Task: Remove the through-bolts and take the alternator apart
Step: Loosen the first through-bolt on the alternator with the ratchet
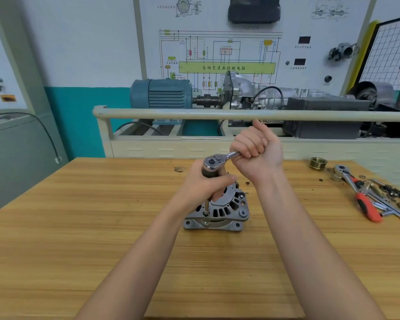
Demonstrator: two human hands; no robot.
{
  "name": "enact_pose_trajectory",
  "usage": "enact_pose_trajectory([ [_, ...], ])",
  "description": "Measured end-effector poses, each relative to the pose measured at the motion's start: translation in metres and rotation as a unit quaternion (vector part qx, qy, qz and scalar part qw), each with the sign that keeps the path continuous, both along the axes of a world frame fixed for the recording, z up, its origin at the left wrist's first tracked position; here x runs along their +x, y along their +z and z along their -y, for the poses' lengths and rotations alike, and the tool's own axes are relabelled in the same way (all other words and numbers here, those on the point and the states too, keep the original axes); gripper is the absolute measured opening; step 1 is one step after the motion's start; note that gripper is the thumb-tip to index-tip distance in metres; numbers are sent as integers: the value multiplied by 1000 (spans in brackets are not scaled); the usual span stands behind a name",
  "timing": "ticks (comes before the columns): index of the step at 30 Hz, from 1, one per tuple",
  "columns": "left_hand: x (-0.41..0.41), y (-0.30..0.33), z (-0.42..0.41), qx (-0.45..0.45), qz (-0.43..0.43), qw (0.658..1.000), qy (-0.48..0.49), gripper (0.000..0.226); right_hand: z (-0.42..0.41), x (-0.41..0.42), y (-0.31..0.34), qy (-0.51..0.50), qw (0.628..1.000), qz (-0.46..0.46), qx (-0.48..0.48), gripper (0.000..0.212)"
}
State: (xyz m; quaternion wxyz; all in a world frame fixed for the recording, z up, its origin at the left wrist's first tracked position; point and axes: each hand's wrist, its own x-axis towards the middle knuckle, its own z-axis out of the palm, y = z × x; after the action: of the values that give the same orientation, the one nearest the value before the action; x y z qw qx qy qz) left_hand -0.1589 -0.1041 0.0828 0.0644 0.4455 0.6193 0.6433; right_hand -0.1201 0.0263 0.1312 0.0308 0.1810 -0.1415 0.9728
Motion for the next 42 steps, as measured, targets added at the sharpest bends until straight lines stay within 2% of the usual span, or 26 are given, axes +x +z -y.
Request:
enact_pose_trajectory([
  [2,-1,-1,-6,17,32,999,39,43,1,2,-1,-31,999,10,-21,56],
  [5,0,-1,-14,58,80,988,122,38,12,16,-10,-148,988,-16,-37,58],
  [8,1,-2,-18,97,110,972,184,39,34,35,-26,-293,949,-108,47,56],
  [10,2,-4,-18,116,115,967,198,43,45,40,-34,-338,921,-164,98,52],
  [11,3,-5,-16,123,113,966,195,43,45,41,-34,-338,918,-173,112,51],
  [13,4,-7,-12,122,99,970,185,42,41,38,-27,-302,935,-151,105,53],
  [17,0,-5,1,55,36,993,101,37,17,21,-11,-157,986,-50,37,55],
  [19,-2,-1,4,21,9,999,45,30,8,11,-3,-78,997,-15,18,57],
  [21,-3,1,0,26,9,999,22,30,3,5,1,-45,999,11,8,57],
  [23,-1,0,-6,61,51,997,22,31,4,4,2,-59,998,18,-10,57],
  [26,0,-3,-12,99,81,990,64,40,13,13,-6,-138,990,-9,-28,59],
  [30,1,-5,-17,137,98,974,154,45,35,35,-25,-281,954,-97,42,58],
  [32,4,-5,-19,141,99,970,171,43,39,39,-30,-316,935,-140,73,55],
  [34,4,-6,-17,136,87,973,164,42,33,37,-24,-289,945,-128,81,53],
  [37,3,-8,-8,86,40,991,99,38,13,22,-9,-148,988,-43,28,56],
  [39,3,-5,-2,40,6,998,38,34,4,14,-1,-72,997,2,6,56],
  [42,1,0,-4,30,27,999,25,43,4,13,1,-85,996,25,-10,56],
])
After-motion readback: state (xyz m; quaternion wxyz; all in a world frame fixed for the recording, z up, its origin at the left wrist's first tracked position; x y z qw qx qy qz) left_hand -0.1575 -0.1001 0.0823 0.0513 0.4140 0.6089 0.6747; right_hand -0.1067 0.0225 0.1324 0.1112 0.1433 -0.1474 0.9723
